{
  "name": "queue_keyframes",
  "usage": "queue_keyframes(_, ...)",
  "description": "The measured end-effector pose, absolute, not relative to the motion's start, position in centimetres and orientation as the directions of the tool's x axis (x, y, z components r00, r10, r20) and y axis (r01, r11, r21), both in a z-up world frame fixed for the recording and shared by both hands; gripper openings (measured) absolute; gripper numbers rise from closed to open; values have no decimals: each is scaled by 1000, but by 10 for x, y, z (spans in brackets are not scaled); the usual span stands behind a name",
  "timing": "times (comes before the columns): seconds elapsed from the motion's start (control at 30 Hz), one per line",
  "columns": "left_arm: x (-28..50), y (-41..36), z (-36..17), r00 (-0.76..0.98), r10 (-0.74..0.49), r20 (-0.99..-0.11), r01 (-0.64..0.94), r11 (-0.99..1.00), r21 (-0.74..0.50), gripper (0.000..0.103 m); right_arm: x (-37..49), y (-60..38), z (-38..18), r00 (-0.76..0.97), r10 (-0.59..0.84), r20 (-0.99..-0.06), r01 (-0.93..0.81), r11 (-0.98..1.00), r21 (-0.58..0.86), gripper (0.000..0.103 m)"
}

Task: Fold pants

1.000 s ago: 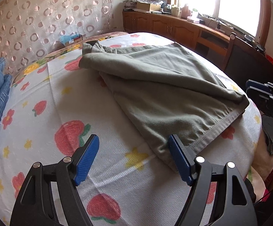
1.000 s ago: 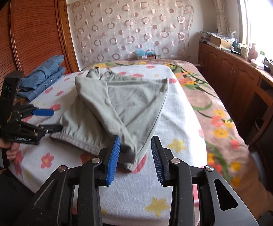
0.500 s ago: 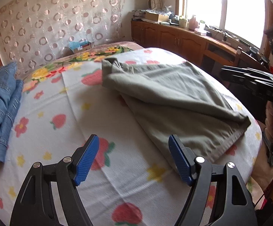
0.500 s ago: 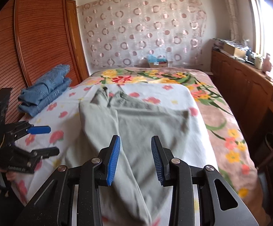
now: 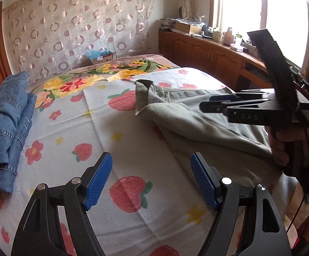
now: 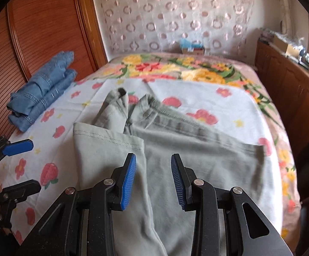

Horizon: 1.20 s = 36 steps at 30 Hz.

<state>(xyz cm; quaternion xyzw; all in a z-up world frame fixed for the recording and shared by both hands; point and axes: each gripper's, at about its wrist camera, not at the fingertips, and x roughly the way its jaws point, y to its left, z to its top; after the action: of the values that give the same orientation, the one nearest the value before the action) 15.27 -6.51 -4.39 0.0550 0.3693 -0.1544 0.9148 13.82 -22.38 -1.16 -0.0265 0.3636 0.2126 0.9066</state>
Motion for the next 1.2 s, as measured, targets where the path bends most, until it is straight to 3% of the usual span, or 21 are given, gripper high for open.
queue_keyframes(0.57, 154, -59, -66, 651, -238, -721, 301, 953, -42, 77, 158, -199, -8, 611, 347, -712, -442, 895, 57, 35)
queue_keyframes(0.6, 154, -60, -68, 649, -237, -723, 301, 953, -43, 77, 158, -196, -8, 612, 349, -710, -444, 894, 56, 32)
queue_keyframes(0.63, 155, -60, -70, 645, -237, -726, 301, 953, -44, 77, 159, -191, -8, 610, 355, -708, -451, 891, 59, 20)
queue_keyframes(0.73, 154, -64, -73, 639, -245, -729, 309, 950, -48, 77, 157, -187, -7, 614, 378, -692, -468, 881, 66, 5)
queue_keyframes(1.2, 145, -74, -71, 638, -253, -727, 334, 942, -35, 77, 148, -251, 32, 739, 326, -590, -358, 931, 67, 2)
